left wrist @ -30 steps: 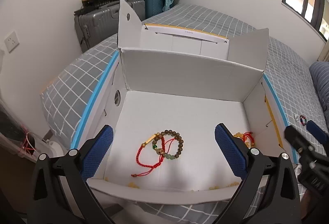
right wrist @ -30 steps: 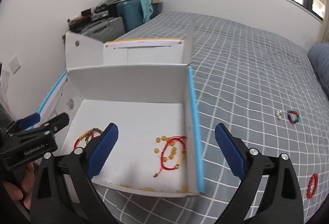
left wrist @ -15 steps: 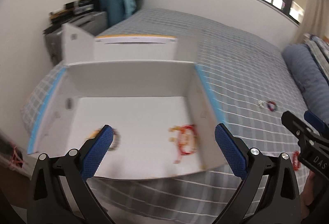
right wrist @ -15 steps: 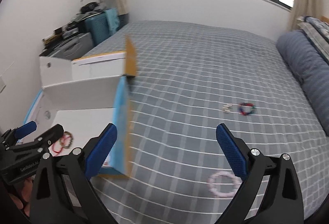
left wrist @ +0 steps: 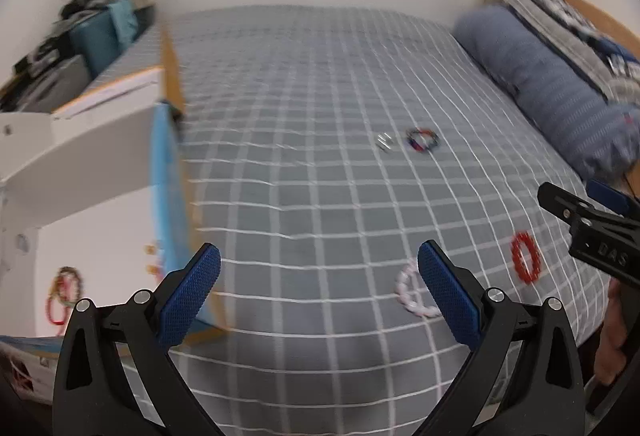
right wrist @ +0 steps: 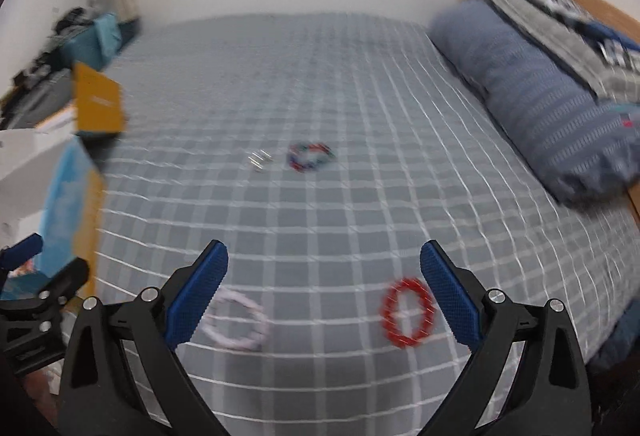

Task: Organize jewelry
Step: 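Move both tools back over the pink and red bead bracelets on the bed, then grasp the pink-white bead bracelet with left tool while right tool grasps red bead bracelet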

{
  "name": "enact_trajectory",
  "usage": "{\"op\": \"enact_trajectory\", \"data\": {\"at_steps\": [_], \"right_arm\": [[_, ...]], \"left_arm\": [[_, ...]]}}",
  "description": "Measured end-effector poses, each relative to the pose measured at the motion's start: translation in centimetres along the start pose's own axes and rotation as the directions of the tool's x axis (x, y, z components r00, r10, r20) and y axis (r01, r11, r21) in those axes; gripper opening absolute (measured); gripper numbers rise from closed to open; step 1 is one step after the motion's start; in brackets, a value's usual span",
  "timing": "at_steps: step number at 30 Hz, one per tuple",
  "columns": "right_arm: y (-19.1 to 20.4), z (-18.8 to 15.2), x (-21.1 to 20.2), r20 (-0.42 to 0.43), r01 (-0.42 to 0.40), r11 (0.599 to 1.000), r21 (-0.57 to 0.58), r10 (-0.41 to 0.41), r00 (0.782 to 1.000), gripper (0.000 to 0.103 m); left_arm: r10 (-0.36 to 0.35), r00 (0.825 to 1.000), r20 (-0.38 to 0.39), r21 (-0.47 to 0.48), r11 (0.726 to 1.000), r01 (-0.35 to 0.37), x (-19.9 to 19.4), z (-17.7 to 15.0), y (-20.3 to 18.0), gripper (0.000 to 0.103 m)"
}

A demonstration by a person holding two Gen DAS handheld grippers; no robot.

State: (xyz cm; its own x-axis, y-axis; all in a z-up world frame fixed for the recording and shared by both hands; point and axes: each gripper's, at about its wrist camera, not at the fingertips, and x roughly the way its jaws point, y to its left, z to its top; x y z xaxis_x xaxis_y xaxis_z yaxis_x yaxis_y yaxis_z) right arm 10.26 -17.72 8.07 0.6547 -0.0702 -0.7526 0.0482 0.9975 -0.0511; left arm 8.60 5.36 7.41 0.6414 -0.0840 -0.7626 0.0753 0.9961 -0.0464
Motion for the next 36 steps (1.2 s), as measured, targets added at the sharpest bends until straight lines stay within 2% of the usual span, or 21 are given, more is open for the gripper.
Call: {"op": "enact_trajectory", "data": {"at_steps": [6,8,12,17,22,27,31,32,35,36], "right_arm": [[-5.0,-2.2,3.6,-0.103,0.038,0.998,0.048,-0.032,0.994,0.093],[-6.4,-3.1,4.9,-0.135,0.042,0.998,0.051,-0.034,0.99,0.092],[-8.6,-4.5,7.5,-0.219,0.033,0.996,0.087,-0.014,0.976,0.083],[-10.4,-6.1,9.7,-0.287,0.013,0.99,0.139,0.028,0.958,0.073],[-10.3,-7.1,11.1,-0.334,0.003,0.991,0.134,0.043,0.941,0.056],[-9.8,-7.3,12.4,-0.366,0.029,0.994,0.104,0.011,0.931,0.042],[-9.7,-7.1,12.5,-0.374,0.038,0.994,0.104,0.004,0.928,0.017],[-9.7,-7.1,12.5,-0.379,0.048,0.994,0.098,-0.008,0.926,0.015],[-9.7,-7.1,12.4,-0.383,0.046,0.994,0.1,-0.004,0.924,0.014],[-9.7,-7.0,12.4,-0.383,0.046,0.994,0.1,-0.004,0.924,0.014]], "left_arm": [[-0.028,0.998,-0.058,0.031,0.999,0.03,3.6,-1.3,-3.4,0.097],[-0.064,0.995,-0.075,0.06,0.996,0.068,4.8,-1.8,-4.3,0.097],[-0.088,0.987,-0.136,0.056,0.994,0.097,7.3,-2.6,-4.9,0.097],[-0.025,0.99,-0.136,0.068,0.997,0.034,8.9,-3.4,-5.4,0.097],[0.004,0.984,-0.177,0.058,0.998,0.006,10.9,-4.3,-5.3,0.097],[0.024,0.977,-0.21,0.067,0.998,-0.011,12.5,-4.7,-5.4,0.097],[0.025,0.972,-0.235,0.064,0.998,-0.011,13.4,-5.0,-5.2,0.096],[0.024,0.97,-0.243,0.066,0.998,-0.008,13.6,-5.0,-5.2,0.096],[0.019,0.968,-0.251,0.055,0.998,-0.006,13.3,-4.9,-5.0,0.074],[0.019,0.968,-0.249,0.053,0.999,-0.006,13.2,-4.7,-4.9,0.063]]}}
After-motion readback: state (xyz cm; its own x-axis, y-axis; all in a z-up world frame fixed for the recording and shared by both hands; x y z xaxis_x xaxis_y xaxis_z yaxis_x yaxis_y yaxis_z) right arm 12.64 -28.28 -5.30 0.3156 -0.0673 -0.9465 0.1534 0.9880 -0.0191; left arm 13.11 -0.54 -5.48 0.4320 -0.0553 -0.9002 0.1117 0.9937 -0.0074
